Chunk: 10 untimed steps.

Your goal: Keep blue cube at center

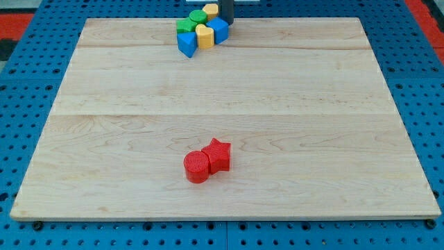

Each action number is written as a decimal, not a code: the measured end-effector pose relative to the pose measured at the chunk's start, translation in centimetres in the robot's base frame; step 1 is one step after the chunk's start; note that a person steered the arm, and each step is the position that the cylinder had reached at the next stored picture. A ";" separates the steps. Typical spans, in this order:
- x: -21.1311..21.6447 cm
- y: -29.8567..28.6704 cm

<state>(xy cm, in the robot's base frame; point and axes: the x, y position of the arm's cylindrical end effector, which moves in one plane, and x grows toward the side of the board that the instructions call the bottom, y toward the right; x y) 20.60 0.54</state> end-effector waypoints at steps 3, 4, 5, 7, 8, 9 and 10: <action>0.8 4.7; 1.0 0.8; 3.2 -1.6; 7.8 -1.6; 5.3 1.8; 3.4 4.5; 2.0 7.7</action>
<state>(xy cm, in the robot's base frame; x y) 22.62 8.25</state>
